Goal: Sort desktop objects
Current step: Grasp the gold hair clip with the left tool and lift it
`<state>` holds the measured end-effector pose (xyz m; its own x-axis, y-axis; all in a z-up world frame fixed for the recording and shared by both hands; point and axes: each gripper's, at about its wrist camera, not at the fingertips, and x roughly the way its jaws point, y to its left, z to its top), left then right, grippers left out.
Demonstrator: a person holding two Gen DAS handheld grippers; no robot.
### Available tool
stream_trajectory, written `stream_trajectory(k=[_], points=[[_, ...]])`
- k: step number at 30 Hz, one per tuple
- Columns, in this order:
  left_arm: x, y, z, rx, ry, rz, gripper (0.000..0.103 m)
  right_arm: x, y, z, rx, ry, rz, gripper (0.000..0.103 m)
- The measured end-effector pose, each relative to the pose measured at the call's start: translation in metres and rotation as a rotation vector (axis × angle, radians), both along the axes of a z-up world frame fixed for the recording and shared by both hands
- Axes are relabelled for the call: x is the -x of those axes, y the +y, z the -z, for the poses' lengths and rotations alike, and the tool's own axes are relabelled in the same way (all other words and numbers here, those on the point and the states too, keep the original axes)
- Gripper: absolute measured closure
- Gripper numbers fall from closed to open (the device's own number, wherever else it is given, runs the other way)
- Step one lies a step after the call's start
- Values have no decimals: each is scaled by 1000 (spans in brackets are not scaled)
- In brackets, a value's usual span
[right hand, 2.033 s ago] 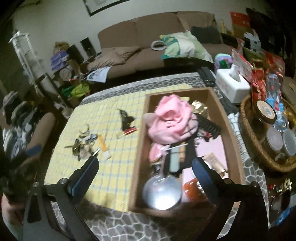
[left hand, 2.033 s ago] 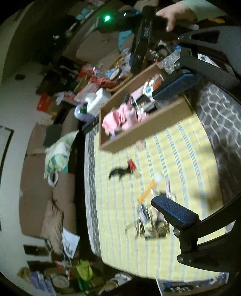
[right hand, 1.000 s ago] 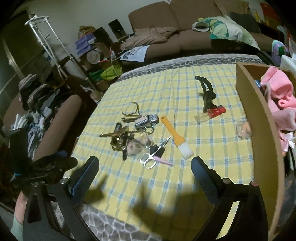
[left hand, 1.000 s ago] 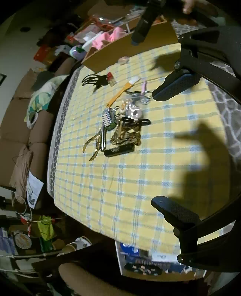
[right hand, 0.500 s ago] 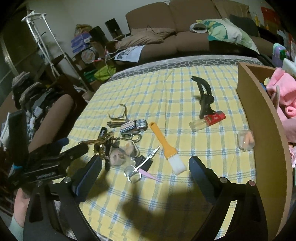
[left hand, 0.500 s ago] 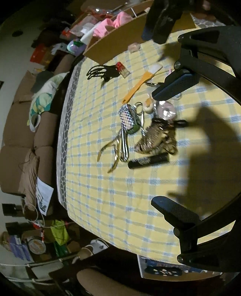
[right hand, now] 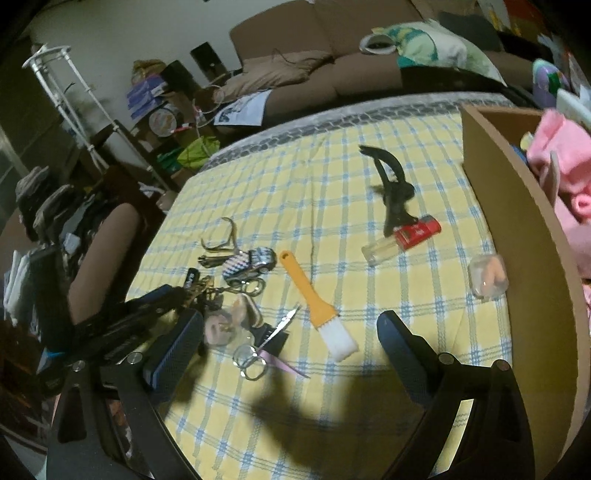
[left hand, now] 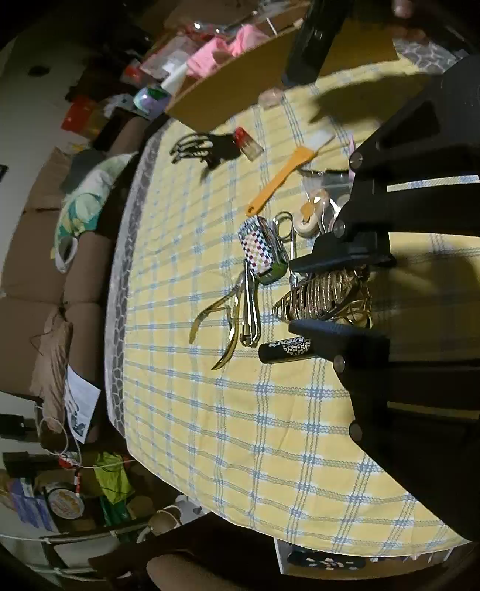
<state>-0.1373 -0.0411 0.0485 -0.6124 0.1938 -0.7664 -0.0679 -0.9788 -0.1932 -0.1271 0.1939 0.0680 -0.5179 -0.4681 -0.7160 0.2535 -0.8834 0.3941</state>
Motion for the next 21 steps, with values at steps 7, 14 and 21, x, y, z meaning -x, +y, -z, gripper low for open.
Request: stream_trajectory(k=[7, 14, 21], points=[[-5, -12, 3, -17, -9, -5, 49, 1, 7, 2, 15, -14, 12, 6], [-4, -5, 16, 18, -8, 15, 41, 1, 8, 3, -7, -12, 10, 6], [-2, 1, 15, -50, -13, 50, 77, 3, 3, 6, -39, -23, 3, 29]])
